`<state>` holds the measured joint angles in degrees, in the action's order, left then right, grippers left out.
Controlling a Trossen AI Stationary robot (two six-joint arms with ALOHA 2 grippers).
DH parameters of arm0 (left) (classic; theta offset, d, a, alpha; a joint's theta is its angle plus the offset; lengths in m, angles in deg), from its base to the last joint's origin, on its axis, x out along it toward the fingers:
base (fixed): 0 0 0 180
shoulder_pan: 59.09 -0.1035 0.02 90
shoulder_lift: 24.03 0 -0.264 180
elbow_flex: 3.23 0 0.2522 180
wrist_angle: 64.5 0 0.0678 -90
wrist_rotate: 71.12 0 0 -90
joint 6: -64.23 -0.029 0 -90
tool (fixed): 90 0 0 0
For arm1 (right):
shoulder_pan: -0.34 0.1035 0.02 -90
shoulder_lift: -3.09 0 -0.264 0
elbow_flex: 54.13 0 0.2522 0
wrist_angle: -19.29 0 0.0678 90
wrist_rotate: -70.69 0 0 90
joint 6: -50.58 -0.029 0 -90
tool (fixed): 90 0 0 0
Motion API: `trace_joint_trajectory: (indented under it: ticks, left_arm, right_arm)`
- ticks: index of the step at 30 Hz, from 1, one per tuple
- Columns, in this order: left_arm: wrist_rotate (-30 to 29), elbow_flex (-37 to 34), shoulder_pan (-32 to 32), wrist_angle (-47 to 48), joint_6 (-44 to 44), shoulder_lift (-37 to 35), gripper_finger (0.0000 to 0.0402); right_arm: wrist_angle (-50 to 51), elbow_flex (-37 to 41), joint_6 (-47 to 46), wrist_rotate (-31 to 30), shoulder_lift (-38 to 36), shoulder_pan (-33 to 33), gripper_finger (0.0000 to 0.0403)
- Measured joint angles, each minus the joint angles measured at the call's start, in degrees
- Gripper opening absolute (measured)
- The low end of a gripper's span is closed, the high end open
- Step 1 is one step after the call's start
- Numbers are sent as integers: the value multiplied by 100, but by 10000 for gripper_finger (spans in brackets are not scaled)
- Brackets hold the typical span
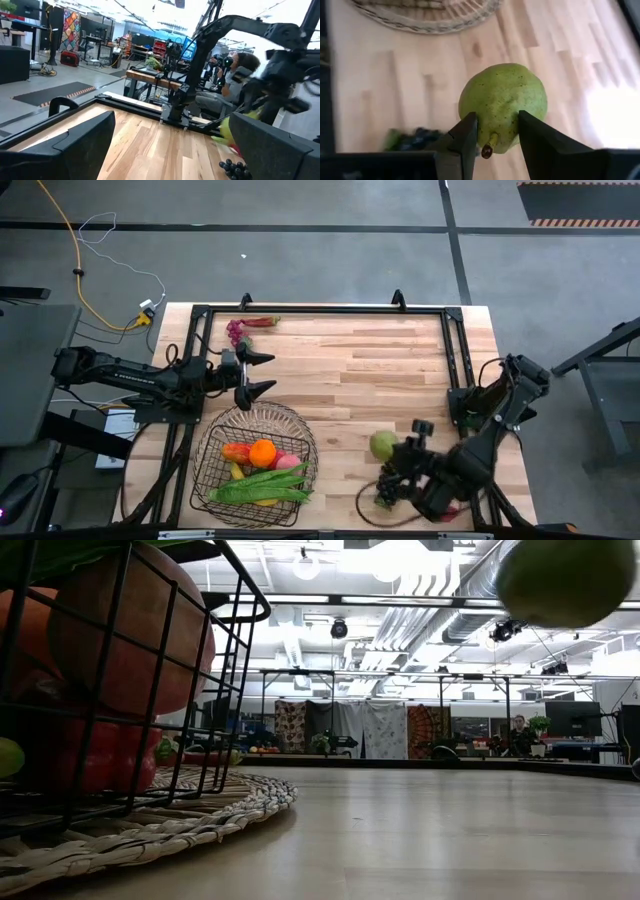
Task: Build produce basket
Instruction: Put the green pear into the black wire basket
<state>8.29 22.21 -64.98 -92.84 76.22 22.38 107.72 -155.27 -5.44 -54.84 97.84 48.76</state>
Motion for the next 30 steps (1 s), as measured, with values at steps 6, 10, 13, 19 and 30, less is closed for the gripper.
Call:
trace_joint_trajectory:
  ticks: [6, 10, 13, 19, 30]
  left_arm:
    - [244, 0, 0, -30, 34, 0, 381]
    - [429, 0, -1, -34, 27, 0, 381]
    - [633, 0, 0, -122, -94, 0, 381]
    - [974, 0, 93, -336, -308, 0, 381]
    - [841, 0, 490, -574, -382, 0, 381]
  right_arm:
    - [-701, 1075, 539, 457, -563, -591, 115]
    - [-2218, 2192, 1265, 880, -1331, -1016, 115]
    - [-3505, 2925, 2009, 809, -1923, -1356, 115]
    - [-6689, 3993, 4276, 621, -2624, -2089, 115]
    - [-8876, 4418, 5954, 1501, -2664, -3008, 115]
